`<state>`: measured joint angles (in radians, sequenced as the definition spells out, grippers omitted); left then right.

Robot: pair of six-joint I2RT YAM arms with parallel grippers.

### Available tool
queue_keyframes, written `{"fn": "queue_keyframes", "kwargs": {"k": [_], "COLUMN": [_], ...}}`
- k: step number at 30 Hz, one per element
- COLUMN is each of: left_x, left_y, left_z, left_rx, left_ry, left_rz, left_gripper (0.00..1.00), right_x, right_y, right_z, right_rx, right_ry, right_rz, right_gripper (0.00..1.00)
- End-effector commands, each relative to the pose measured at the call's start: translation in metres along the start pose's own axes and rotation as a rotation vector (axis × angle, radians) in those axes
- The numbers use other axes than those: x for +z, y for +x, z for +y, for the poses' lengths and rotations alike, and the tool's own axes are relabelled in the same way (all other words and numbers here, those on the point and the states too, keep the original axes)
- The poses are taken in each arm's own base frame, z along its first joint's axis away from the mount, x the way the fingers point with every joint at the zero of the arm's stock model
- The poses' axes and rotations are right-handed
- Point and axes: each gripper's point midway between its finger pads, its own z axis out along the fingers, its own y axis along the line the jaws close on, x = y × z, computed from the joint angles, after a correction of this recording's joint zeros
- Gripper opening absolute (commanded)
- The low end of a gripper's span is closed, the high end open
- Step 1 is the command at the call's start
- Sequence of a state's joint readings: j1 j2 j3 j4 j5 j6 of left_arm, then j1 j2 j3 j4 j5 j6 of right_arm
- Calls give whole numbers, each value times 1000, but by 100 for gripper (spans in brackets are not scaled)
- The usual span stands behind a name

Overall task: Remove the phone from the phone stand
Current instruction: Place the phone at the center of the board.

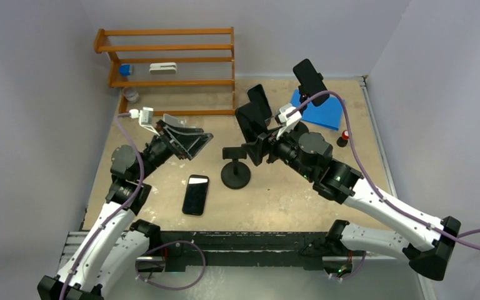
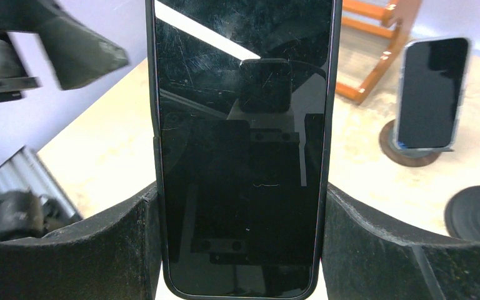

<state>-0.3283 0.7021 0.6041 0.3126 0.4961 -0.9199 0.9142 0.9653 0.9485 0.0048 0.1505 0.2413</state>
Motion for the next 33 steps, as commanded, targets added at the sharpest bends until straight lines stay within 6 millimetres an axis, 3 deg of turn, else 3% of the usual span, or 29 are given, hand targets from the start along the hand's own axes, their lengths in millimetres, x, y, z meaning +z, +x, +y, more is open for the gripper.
{"fn": "queue_keyframes", "kwargs": {"k": [1,10,16,20,25,33], "left_x": [12,43,44,40,50,58], "left_y": [-44,-48,-47,-42,-31,-16], "left_z": [-14,-46,-45,-51,-40,-42], "left_rx": [0,18,72,109,87,84], "left_ry": [-24,149,154,217,187,231], "left_rz": [-123,12,26,21,106,173], "left_gripper": [87,92,91,82,65,49], "right_x": [1,24,32,39,49,56], "right_y": [-81,-87,-89,-87,-83,-78], "right_z": [-1,30,35,38,40,41], "right_rx": [29,45,88,104,119,123], "right_ry": [98,170,209,219,241,258], "right_rz": [-254,-260,-270,-262,-246,-228], "right_gripper": [0,0,0,0,0,0]}}
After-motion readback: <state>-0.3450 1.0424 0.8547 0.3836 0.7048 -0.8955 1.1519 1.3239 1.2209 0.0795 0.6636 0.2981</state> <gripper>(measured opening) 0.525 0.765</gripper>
